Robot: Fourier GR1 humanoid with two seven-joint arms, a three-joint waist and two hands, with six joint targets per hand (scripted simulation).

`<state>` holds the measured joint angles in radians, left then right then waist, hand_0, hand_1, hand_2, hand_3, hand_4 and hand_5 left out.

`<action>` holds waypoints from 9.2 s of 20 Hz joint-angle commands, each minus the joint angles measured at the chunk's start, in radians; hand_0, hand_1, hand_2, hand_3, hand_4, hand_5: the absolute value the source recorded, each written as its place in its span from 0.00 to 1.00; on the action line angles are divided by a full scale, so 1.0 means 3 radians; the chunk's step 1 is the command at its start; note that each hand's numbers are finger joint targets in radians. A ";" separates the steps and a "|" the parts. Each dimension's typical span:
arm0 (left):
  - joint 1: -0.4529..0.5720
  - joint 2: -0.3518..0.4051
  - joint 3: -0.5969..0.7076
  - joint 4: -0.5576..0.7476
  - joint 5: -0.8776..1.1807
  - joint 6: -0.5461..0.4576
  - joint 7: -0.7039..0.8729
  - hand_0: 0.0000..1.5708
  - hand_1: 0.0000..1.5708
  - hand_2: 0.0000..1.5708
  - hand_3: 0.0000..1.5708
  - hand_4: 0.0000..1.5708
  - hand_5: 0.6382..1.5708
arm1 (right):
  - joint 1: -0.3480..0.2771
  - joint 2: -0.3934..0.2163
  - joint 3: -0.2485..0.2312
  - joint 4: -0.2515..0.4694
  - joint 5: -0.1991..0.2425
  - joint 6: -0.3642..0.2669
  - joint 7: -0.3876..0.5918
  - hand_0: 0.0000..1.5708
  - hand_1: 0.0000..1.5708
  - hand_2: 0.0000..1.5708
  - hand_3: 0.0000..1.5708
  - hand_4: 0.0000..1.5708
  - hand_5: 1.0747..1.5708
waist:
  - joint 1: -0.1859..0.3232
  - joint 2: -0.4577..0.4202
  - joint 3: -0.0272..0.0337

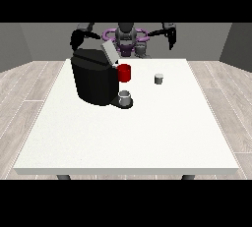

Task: Insert the coffee pod into the coffee machine and close the lid

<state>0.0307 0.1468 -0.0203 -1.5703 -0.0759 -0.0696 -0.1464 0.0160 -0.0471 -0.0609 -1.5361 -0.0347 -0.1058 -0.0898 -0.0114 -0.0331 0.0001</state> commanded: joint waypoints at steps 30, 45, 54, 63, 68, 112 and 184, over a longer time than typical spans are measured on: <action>-0.1559 0.0567 0.0244 0.2164 -0.0786 -0.0157 0.0334 0.07 0.07 0.32 0.00 0.00 1.00 | -0.0598 0.0047 0.0053 0.0524 0.0202 -0.0221 0.0121 0.00 0.00 0.00 0.00 0.27 1.00 | -0.0262 0.0484 0.0000; -0.1762 0.0552 -0.0026 0.2691 -0.1510 0.0192 0.0229 0.39 0.39 0.47 0.31 0.00 1.00 | -0.0874 -0.0032 -0.0102 0.0724 0.0080 -0.0178 0.0200 0.00 0.00 0.00 0.00 0.33 1.00 | -0.0279 0.0500 0.0000; -0.1835 0.0689 0.0309 0.3199 -0.1552 0.0708 -0.0462 0.52 0.52 0.62 0.47 0.25 1.00 | -0.0576 0.0053 0.0122 0.0429 0.0097 -0.0052 0.0084 0.00 0.00 0.00 0.00 0.31 1.00 | -0.0495 0.0644 -0.0002; -0.1967 0.0715 0.0165 0.3407 -0.1919 0.0838 -0.0293 0.71 0.71 0.75 0.61 0.18 1.00 | -0.0685 0.0027 0.0079 0.0437 0.0048 -0.0099 0.0229 0.00 0.00 0.00 0.00 0.26 1.00 | -0.0508 0.0607 -0.0002; -0.2213 0.0620 0.0077 0.3171 -0.1905 0.0518 -0.0363 0.91 0.91 0.93 0.91 0.36 1.00 | -0.0889 0.0010 -0.0094 0.0817 -0.0011 -0.0185 0.0132 0.00 0.00 0.00 0.00 0.27 1.00 | -0.0329 0.0545 0.0000; -0.3925 0.0934 0.0525 0.3018 -0.1817 -0.0175 0.0172 0.83 0.83 0.85 0.79 0.31 1.00 | -0.1149 -0.0011 0.0075 0.0587 0.0023 -0.0150 0.0043 0.00 0.00 0.00 0.00 0.33 1.00 | -0.0949 0.0911 0.0001; -0.3830 0.0977 0.0310 0.3150 -0.2268 -0.0561 -0.0108 0.00 0.00 0.00 0.00 0.00 1.00 | -0.0969 -0.0015 -0.0037 0.0585 -0.0086 -0.0194 0.0198 0.00 0.00 0.00 0.00 0.24 1.00 | -0.0747 0.0625 0.0000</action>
<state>-1.1283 0.4389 0.0679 -0.6194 -0.7631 -0.2097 -0.1759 -0.2810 -0.0396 -0.0583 -1.3595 -0.0411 -0.1757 -0.0678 -0.2525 0.1976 0.0005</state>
